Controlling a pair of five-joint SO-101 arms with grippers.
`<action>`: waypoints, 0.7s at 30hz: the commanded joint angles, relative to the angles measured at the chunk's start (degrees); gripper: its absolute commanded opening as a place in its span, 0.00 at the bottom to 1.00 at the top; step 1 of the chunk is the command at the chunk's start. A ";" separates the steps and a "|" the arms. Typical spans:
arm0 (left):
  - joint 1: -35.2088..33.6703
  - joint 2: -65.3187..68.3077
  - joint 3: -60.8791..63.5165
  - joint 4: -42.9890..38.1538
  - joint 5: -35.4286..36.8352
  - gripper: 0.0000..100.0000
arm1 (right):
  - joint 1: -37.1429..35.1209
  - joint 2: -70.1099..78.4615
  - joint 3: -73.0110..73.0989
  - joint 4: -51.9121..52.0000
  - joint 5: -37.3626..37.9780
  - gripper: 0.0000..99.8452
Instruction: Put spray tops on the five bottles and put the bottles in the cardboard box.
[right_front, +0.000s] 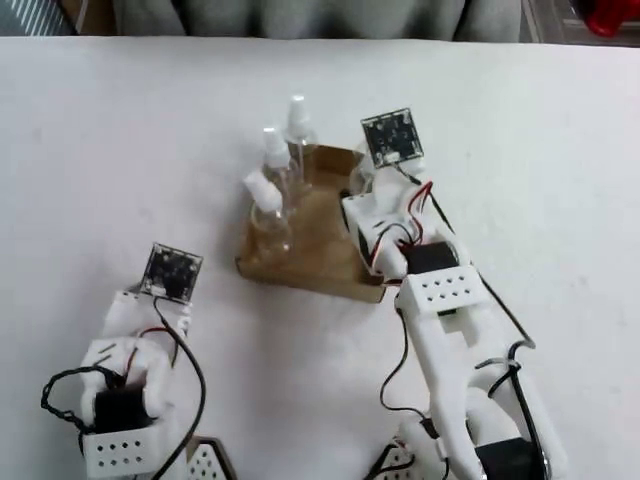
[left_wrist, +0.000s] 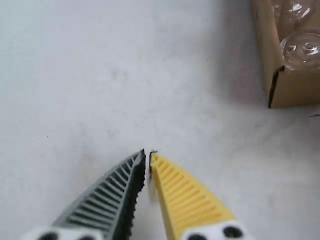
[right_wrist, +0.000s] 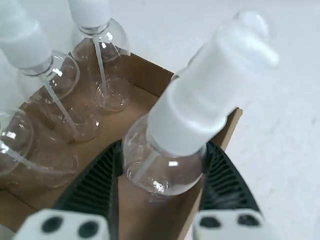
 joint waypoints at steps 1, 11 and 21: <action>0.75 -0.84 0.00 0.09 -0.70 0.02 | 0.40 -0.31 -0.97 -1.45 0.79 0.02; 0.75 -0.84 0.00 0.09 -0.79 0.02 | 0.40 -0.22 -0.62 -1.45 0.88 0.02; 0.75 -0.84 0.00 0.09 -0.88 0.02 | -1.27 -0.22 4.75 -7.96 4.66 0.02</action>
